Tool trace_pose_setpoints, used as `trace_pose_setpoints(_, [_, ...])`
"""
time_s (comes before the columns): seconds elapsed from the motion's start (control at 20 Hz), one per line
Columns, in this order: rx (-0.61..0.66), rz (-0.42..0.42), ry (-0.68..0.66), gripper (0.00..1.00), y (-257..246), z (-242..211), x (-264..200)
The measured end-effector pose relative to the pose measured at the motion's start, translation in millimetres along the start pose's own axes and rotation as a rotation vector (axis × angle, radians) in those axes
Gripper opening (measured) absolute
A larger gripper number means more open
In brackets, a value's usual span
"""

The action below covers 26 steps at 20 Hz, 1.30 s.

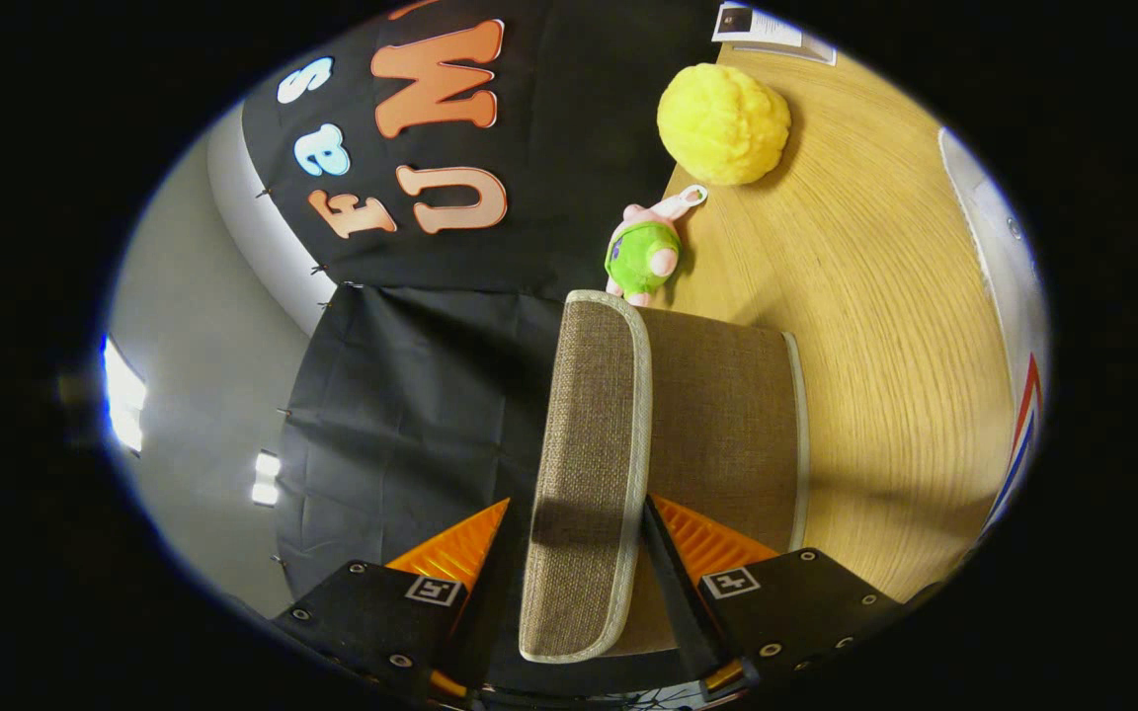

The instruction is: Open the storage box then place both shoes into the box .Put the left shoe in first, then the right shoe, with the right side of both shoes facing outward in a uniform manner.

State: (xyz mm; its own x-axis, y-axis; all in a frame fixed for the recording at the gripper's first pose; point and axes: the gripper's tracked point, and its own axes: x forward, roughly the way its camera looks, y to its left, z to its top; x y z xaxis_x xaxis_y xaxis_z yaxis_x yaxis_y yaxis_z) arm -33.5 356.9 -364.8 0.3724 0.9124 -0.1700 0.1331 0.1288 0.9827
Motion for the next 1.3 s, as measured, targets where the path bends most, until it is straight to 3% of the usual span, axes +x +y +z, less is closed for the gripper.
trace_pose_setpoints(0.3, [-0.078, 0.132, -0.046, 0.7, 56, 11, -17])
trace_pose_setpoints(0.35, [-0.099, 0.108, -0.101, 0.6, 59, 23, -14])
trace_pose_setpoints(0.4, [-0.146, 0.046, -0.127, 0.43, 52, 29, -9])
trace_pose_setpoints(0.45, [-0.184, 0.012, -0.12, 0.39, 45, 29, -2])
trace_pose_setpoints(0.55, [-0.173, -0.01, -0.081, 0.34, 43, 19, 4])
trace_pose_setpoints(0.75, [-0.193, -0.167, -0.049, 0.32, 2, 17, 14])
trace_pose_setpoints(0.85, [-0.183, -0.166, -0.05, 0.29, 3, 16, 14])
trace_pose_setpoints(1.05, [-0.204, -0.159, -0.041, 0.08, 23, 10, 16])
trace_pose_setpoints(1.3, [-0.245, -0.091, -0.059, 0.08, 90, 13, 23])
